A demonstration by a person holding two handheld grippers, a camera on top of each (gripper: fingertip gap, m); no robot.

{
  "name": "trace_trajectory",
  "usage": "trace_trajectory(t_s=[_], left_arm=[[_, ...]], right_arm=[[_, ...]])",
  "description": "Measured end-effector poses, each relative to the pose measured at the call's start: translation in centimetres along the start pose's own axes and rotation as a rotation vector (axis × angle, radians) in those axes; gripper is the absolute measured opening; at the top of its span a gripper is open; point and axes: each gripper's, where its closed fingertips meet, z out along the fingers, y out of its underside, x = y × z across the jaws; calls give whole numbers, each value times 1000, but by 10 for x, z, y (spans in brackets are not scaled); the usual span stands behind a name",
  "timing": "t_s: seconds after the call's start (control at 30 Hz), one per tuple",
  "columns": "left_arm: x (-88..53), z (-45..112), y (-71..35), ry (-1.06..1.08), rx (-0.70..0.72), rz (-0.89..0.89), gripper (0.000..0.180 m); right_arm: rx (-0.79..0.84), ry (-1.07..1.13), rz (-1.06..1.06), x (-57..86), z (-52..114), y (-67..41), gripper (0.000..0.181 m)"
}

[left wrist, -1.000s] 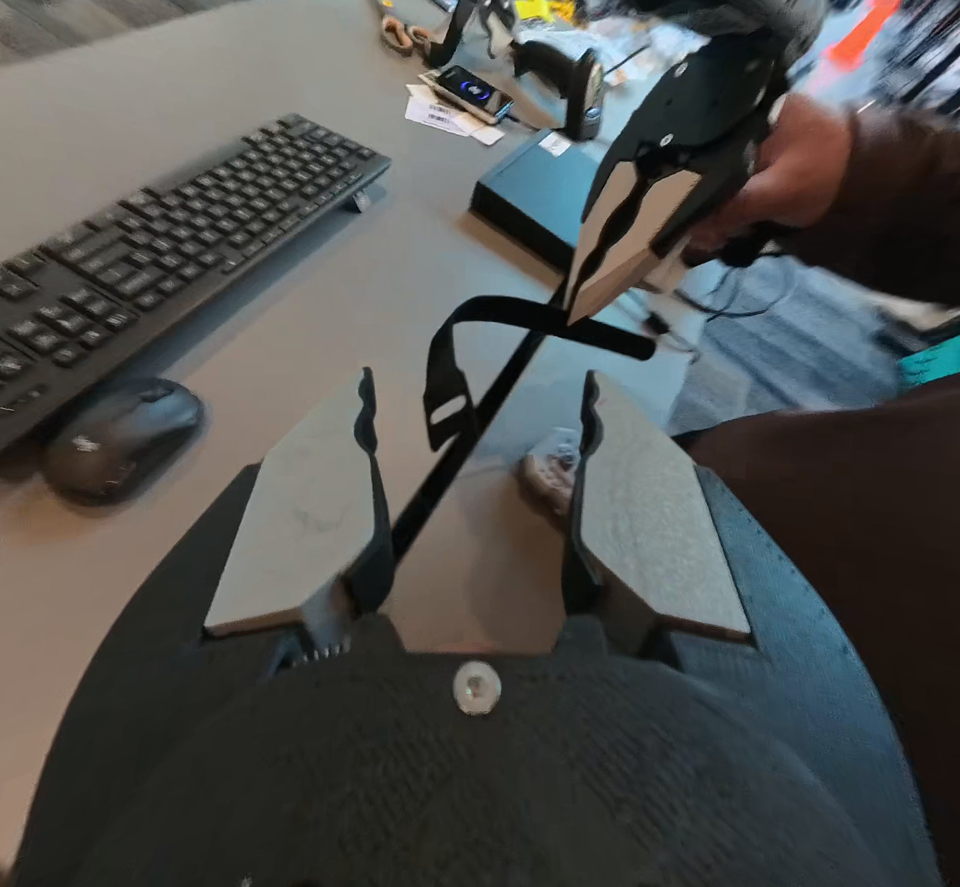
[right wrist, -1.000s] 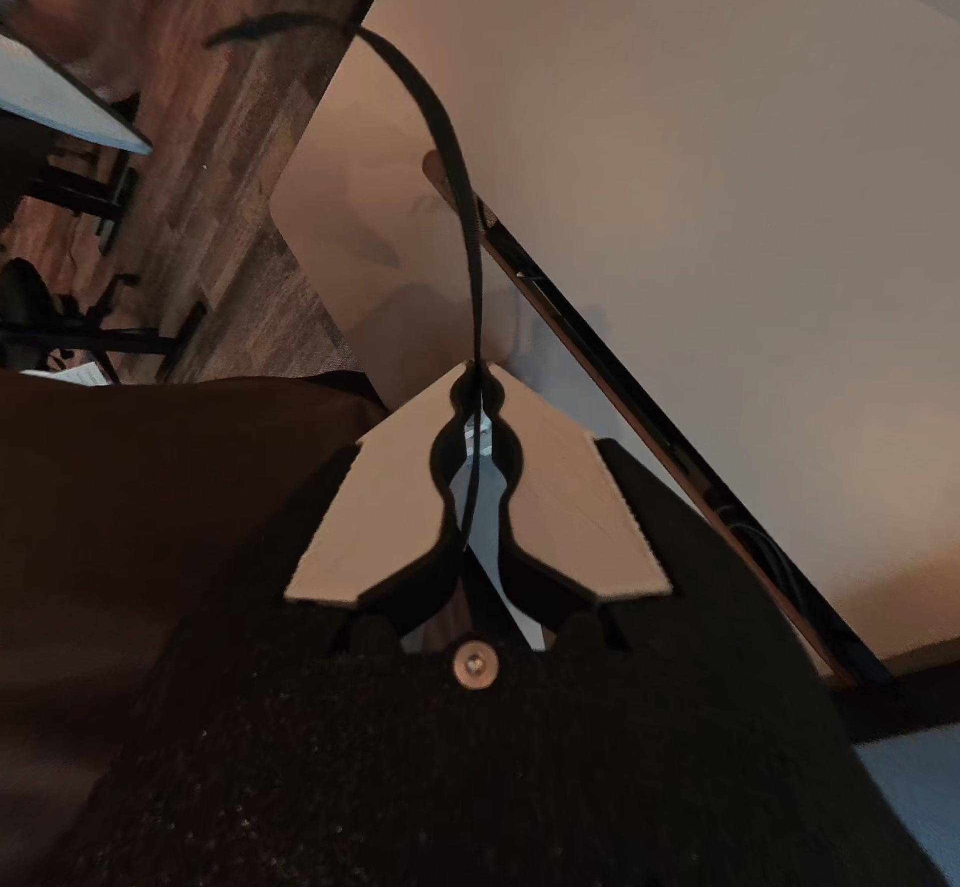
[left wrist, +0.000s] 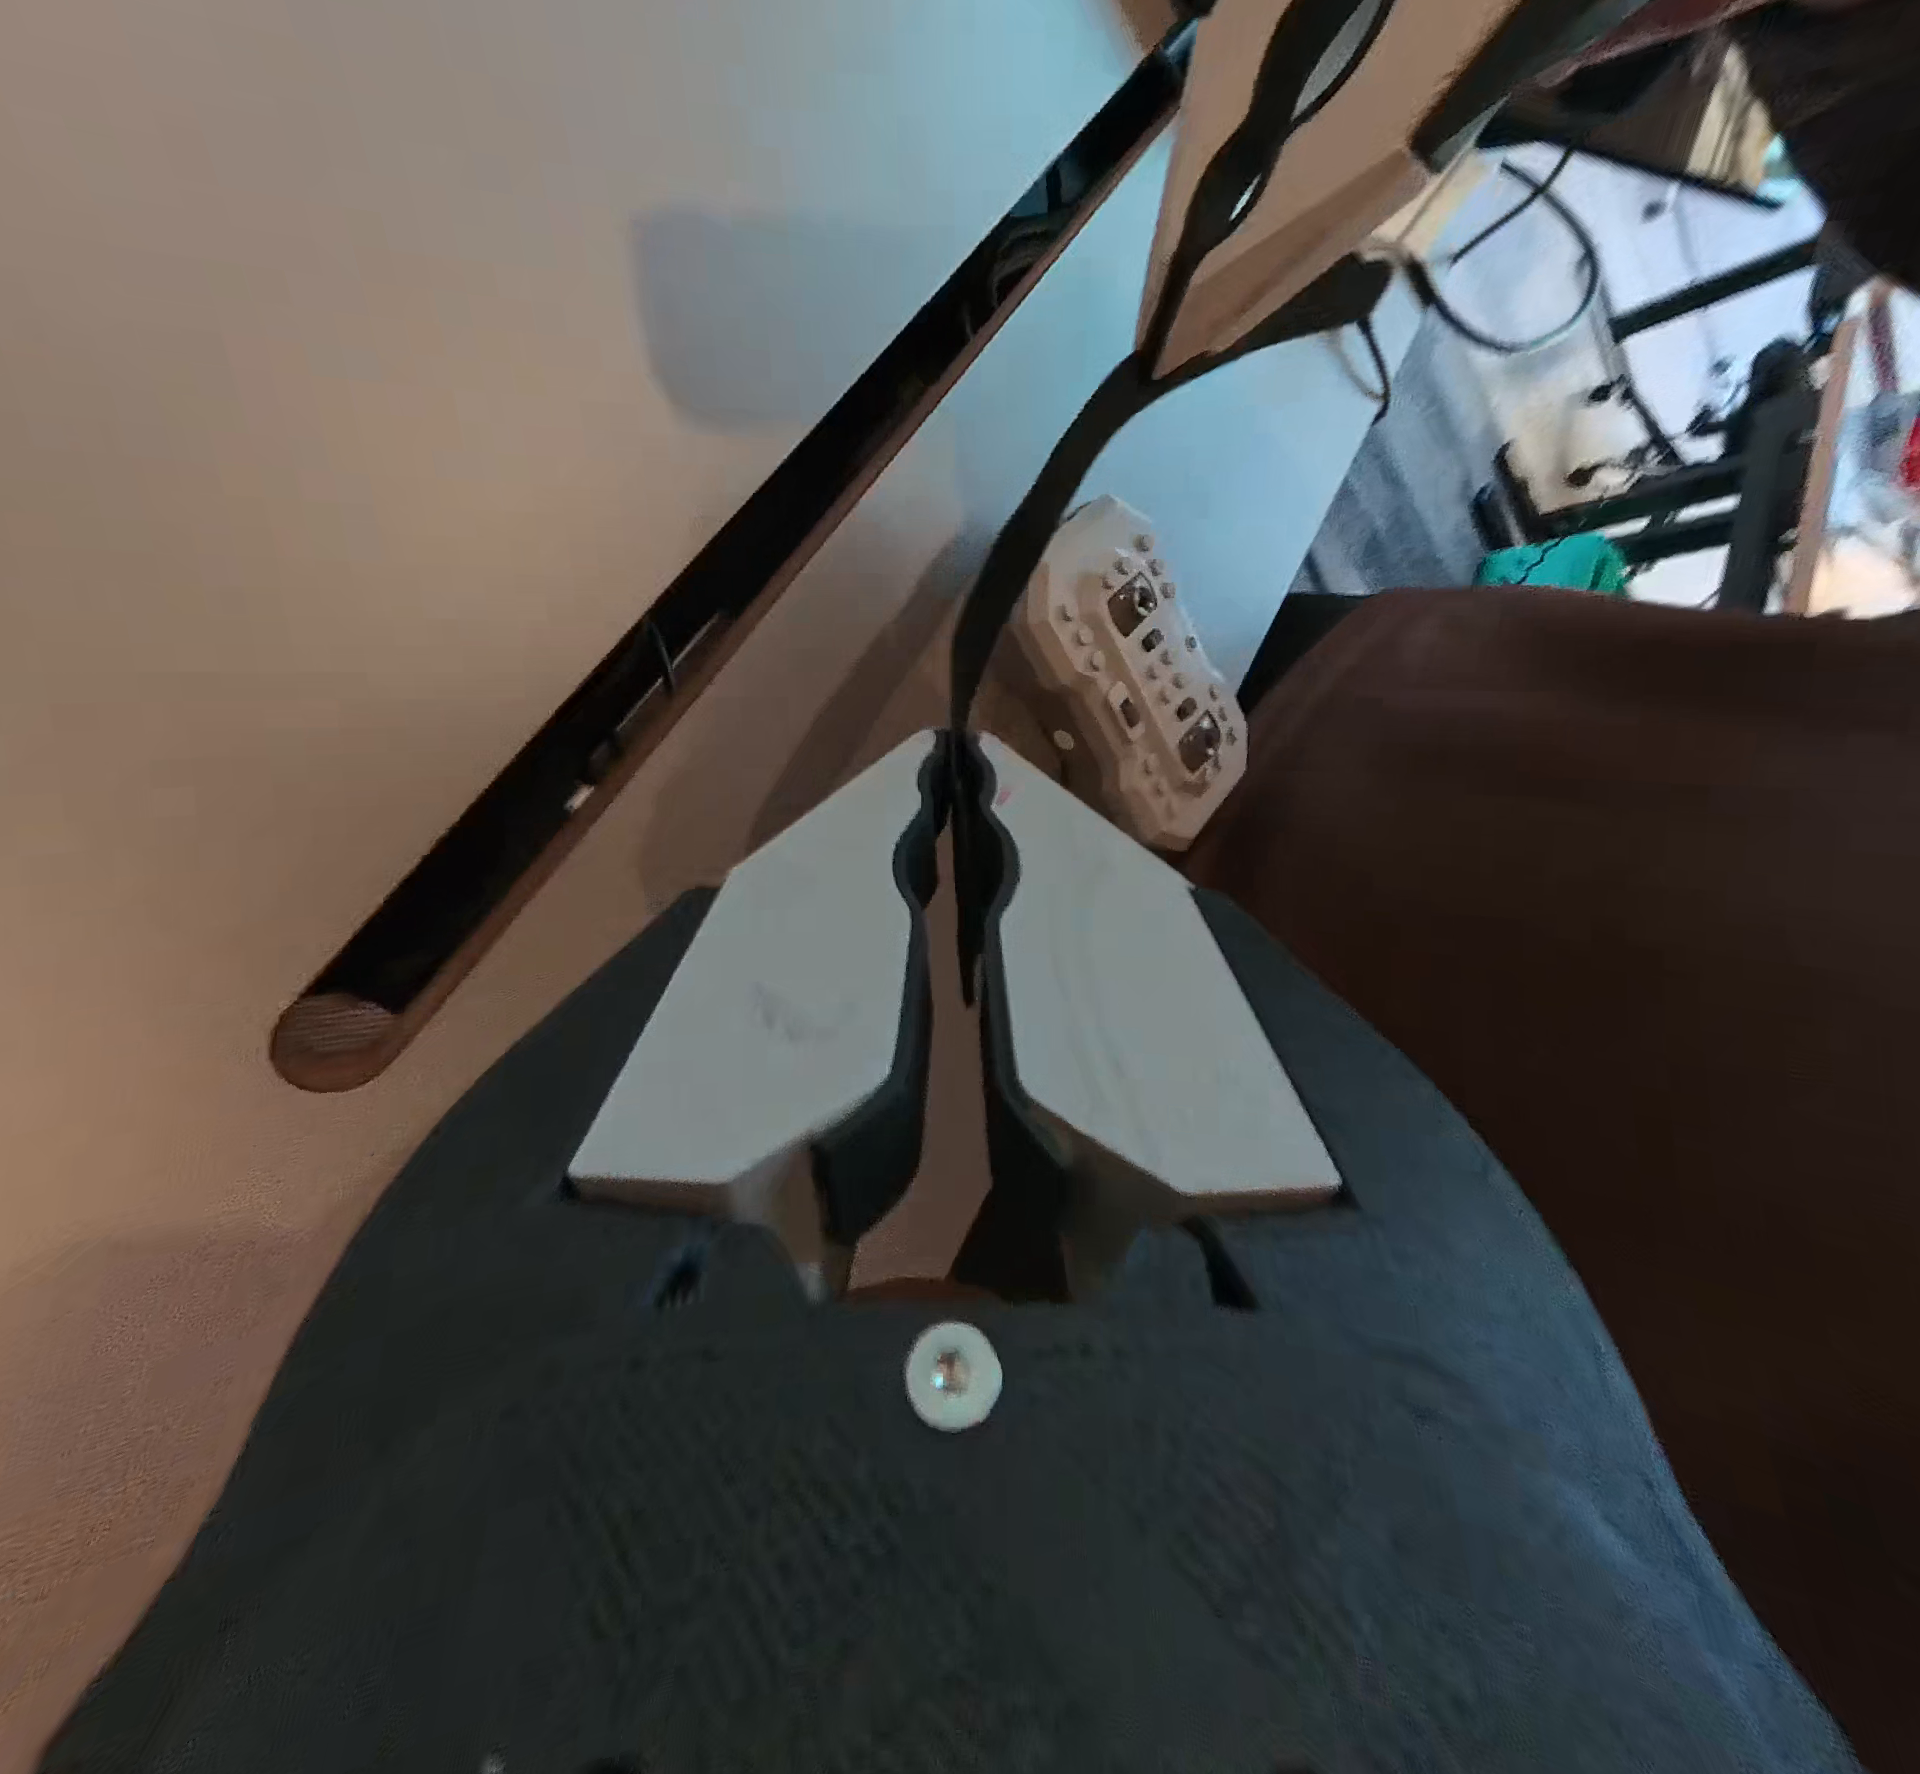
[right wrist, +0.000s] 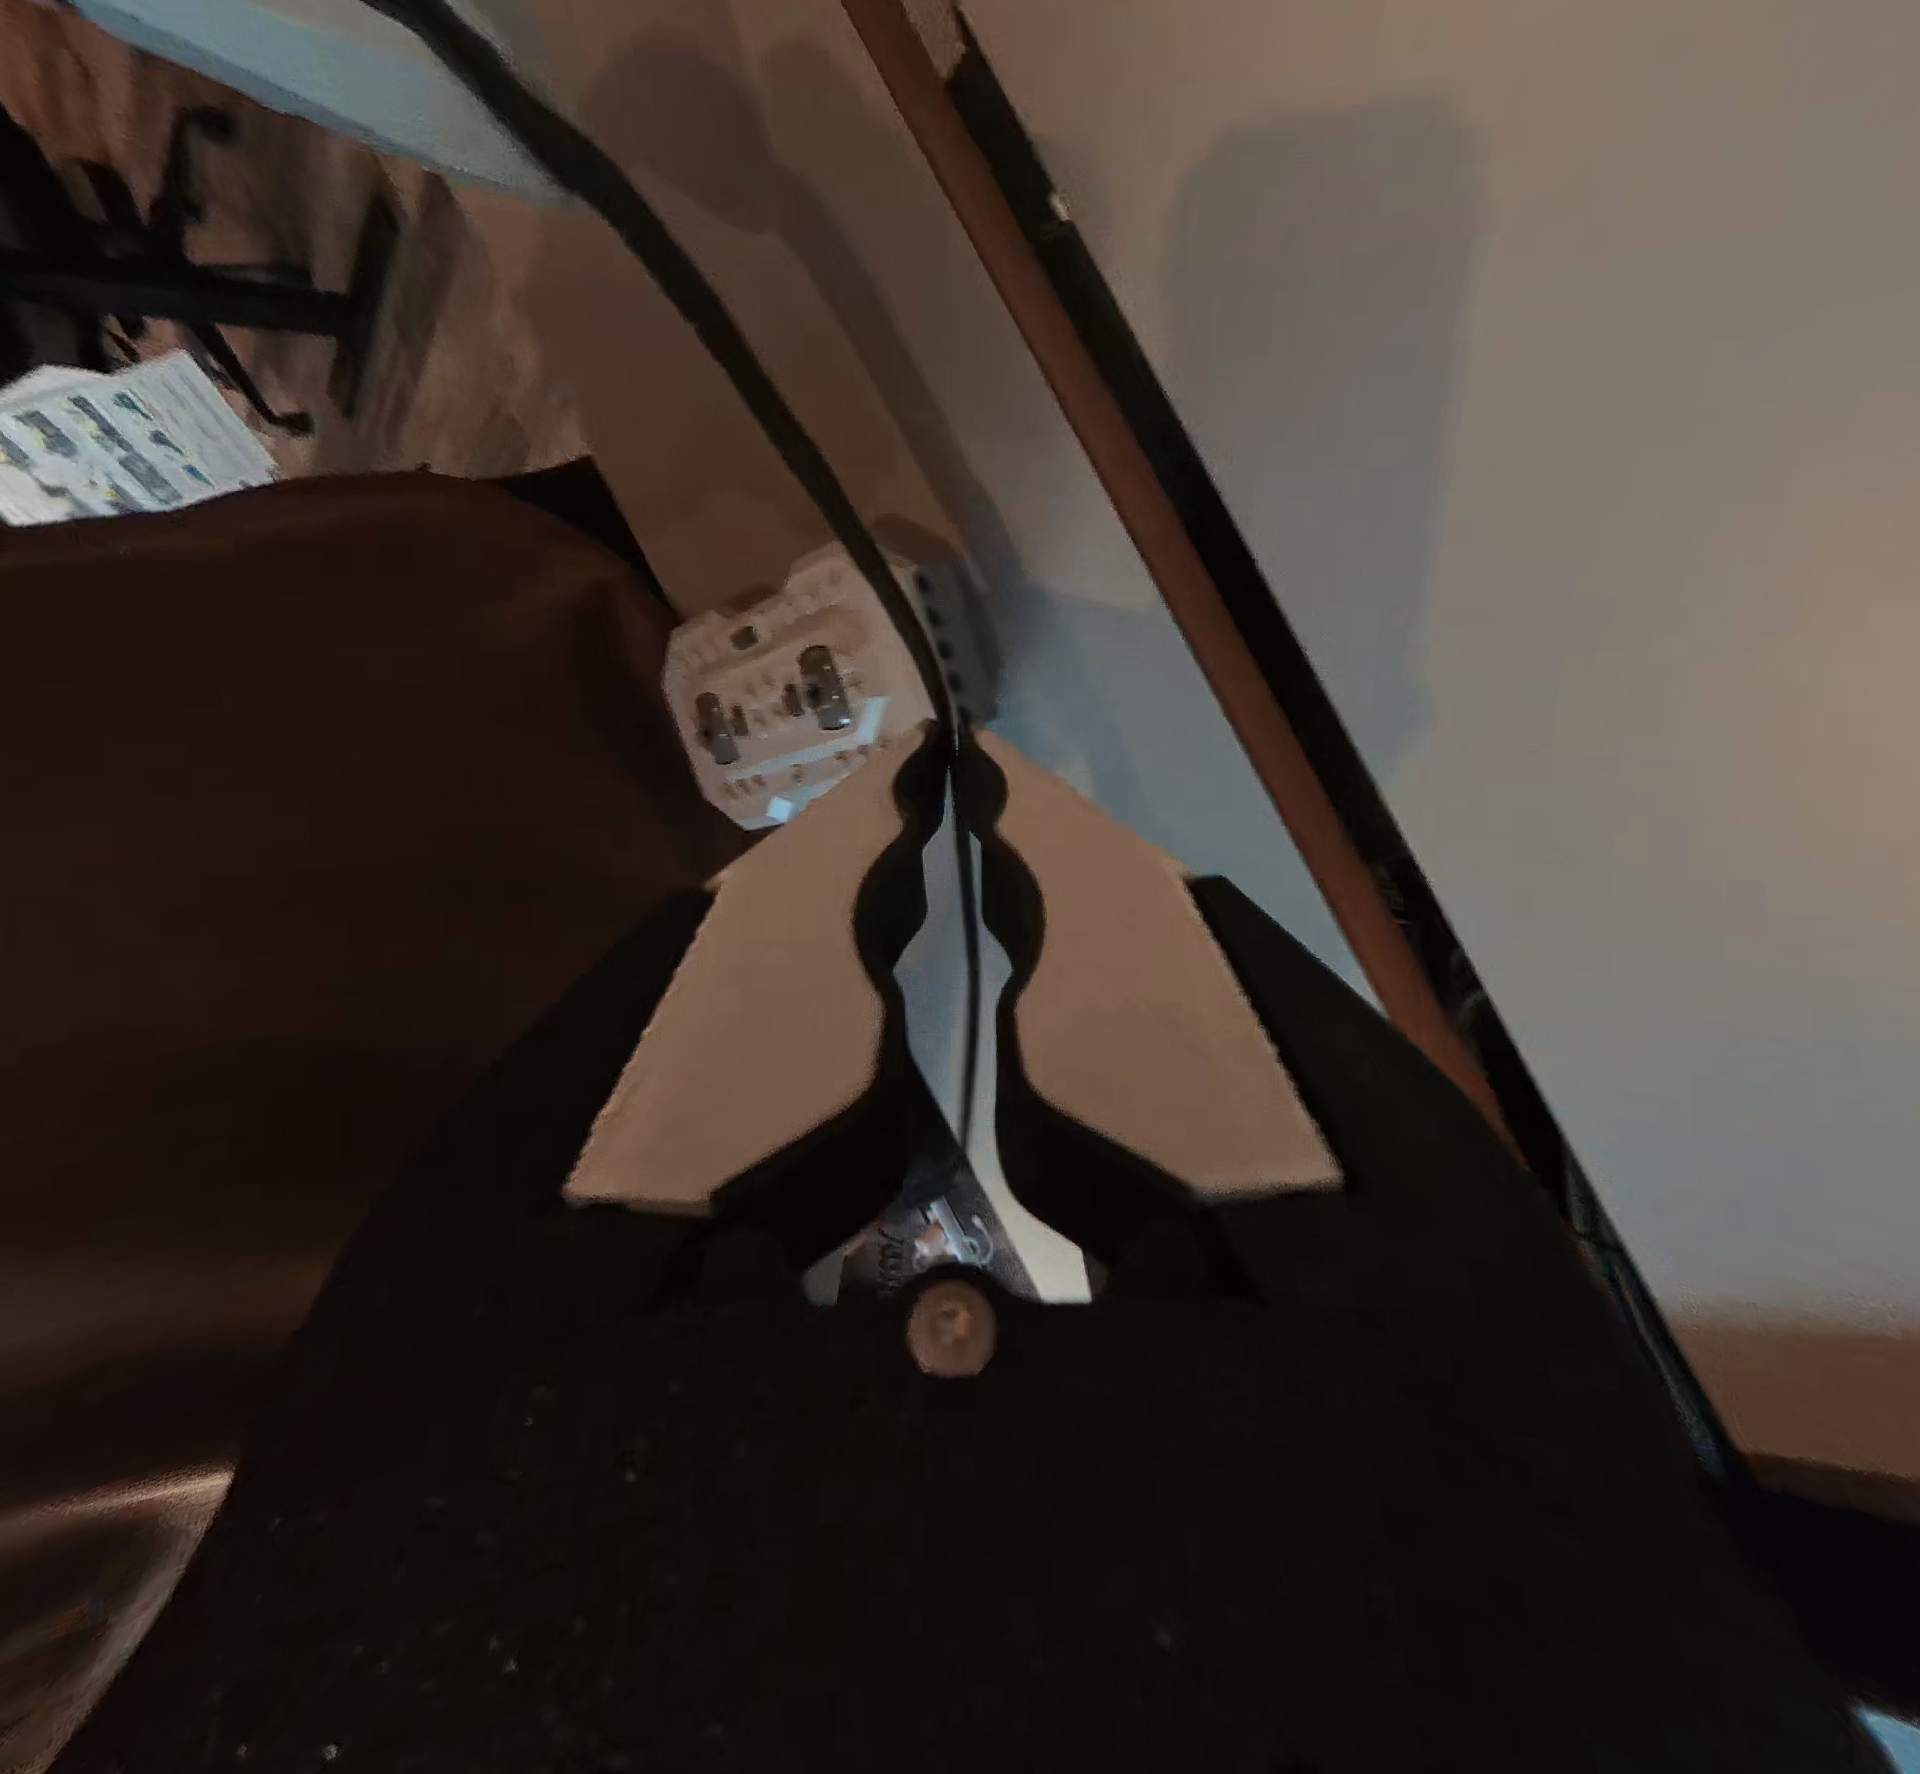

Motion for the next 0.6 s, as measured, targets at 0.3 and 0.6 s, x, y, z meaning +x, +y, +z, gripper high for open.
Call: trace_trajectory(t_s=[0.3, 0.6], left_arm=[[-49, 19, -29, -51, 66, -222, 0], [-97, 30, -38, -147, -13, -370, 13]], right_arm=[[-78, 180, -75, 57, -3, -36, 0], [-54, 438, -66, 108, -22, -67, 11]])
